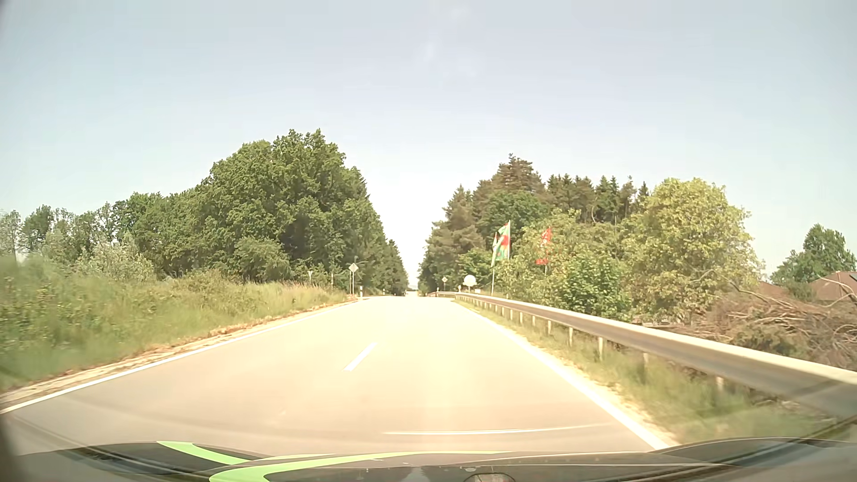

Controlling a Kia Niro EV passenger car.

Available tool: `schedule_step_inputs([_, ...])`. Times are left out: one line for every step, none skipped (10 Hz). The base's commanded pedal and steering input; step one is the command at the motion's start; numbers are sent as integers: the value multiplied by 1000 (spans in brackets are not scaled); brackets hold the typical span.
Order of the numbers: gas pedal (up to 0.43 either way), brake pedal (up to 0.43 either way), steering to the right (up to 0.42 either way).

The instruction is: Follow the waypoints while adhering to traffic rules and regulations

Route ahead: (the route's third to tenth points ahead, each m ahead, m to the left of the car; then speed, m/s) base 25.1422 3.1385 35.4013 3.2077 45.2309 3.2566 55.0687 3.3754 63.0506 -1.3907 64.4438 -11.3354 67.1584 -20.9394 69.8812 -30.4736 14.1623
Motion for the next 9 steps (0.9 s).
schedule_step_inputs([0, 134, -9])
schedule_step_inputs([0, 183, -8])
schedule_step_inputs([0, 201, -8])
schedule_step_inputs([0, 213, -8])
schedule_step_inputs([0, 220, -8])
schedule_step_inputs([0, 220, -8])
schedule_step_inputs([0, 226, -8])
schedule_step_inputs([0, 226, -8])
schedule_step_inputs([0, 232, -8])
